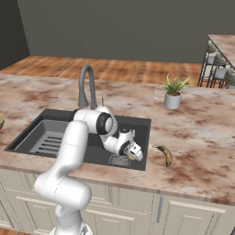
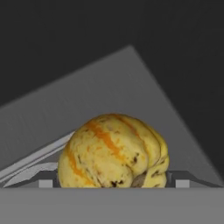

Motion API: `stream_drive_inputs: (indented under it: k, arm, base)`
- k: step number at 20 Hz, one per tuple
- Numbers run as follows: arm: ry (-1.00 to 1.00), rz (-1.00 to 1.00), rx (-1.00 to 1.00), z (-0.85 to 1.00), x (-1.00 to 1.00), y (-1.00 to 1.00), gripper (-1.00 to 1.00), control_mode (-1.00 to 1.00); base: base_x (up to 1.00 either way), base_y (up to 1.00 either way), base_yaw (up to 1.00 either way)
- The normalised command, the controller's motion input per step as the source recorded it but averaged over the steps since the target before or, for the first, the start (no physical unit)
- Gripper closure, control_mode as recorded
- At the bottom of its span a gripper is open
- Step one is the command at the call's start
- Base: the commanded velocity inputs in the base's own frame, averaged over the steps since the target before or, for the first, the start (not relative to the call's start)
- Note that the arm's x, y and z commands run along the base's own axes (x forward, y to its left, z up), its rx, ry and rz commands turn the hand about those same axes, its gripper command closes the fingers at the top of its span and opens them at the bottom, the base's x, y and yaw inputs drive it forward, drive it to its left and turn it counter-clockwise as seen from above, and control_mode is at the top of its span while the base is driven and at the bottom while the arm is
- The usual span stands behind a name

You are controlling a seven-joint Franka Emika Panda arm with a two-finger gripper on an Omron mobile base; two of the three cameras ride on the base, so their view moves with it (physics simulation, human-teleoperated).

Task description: Remove the squash and banana from the sink. Then move the bowl and cup from the counter to the sink for washing.

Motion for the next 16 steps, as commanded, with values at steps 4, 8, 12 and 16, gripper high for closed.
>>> stream_drive_inputs:
  k: [4,8,12,16]
  arm:
    - [0.00,0.00,0.00,0.38,-0.25,-0.02,1.00,-1.00]
    - [0.00,0.00,0.00,0.44,-0.27,-0.02,1.00,-1.00]
    - [0.00,0.00,0.00,0.49,-0.31,0.00,1.00,-1.00]
    - [0.00,0.01,0.00,0.55,-0.26,0.00,1.00,-1.00]
  base:
    - [0.00,0.00,0.00]
    - [0.00,0.00,0.00]
    - [0.00,0.00,0.00]
    - [0.00,0.00,0.00]
